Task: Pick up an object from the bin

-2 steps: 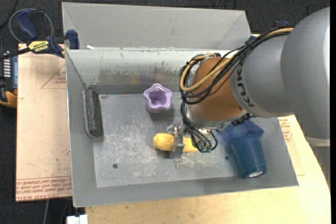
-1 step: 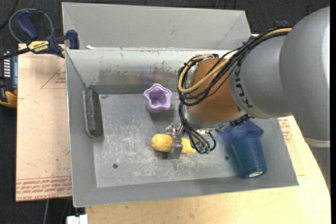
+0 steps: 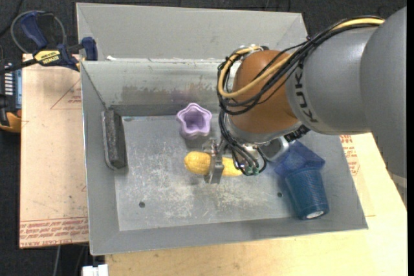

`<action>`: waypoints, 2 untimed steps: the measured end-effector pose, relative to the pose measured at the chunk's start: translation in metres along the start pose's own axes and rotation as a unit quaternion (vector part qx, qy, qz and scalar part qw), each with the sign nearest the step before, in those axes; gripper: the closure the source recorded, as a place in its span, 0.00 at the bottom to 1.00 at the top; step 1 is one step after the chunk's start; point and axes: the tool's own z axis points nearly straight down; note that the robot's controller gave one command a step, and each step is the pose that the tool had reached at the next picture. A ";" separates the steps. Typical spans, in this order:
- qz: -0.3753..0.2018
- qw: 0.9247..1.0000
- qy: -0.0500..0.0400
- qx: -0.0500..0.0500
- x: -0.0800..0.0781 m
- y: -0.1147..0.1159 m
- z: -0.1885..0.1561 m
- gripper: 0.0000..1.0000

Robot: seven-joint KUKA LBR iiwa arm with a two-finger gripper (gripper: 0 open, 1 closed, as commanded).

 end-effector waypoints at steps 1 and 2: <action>-0.007 1.000 0.003 0.001 0.016 -0.015 -0.055 1.00; -0.001 1.000 0.004 0.000 -0.012 0.002 -0.125 1.00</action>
Offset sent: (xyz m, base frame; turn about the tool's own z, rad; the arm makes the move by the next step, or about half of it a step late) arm 0.0102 0.0008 0.1243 0.0007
